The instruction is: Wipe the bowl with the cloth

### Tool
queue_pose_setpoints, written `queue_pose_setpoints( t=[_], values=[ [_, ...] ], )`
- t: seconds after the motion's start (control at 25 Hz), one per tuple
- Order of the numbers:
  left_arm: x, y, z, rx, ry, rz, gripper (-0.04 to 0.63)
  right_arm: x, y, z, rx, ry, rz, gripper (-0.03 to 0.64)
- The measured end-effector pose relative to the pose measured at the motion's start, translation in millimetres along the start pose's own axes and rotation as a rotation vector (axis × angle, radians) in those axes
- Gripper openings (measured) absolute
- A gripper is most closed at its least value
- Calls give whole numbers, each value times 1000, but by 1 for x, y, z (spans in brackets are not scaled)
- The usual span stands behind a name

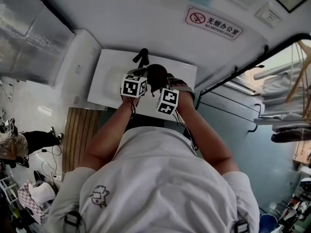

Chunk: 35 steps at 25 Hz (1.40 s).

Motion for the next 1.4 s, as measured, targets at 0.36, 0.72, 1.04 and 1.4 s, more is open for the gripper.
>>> queue_pose_setpoints(
  t=[0.36,0.72,1.04,1.4],
  values=[
    [2,-11,-27,-17,75,3,26,-5,2,-51,-34,176,43,55],
    [-5,-31,-28,-32,103,-56,38,7,-12,-26,-74,63,-31,55],
    [-6,-28,-4,-66,51,-69,31,-14,-12,-19,-50,60,-54,54],
    [1,-22,-28,-42,104,-24,23,-32,-6,-65,-6,213,-1,55]
  ],
)
Point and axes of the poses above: the fingertips, and each gripper's own axes: x forward along the fingers, z to its left, y out of its underside, the point moved 8 cm from there along -x, backward along the fingers, and after that the axes turned 8 degrees about -z, right-handed, at the moved point
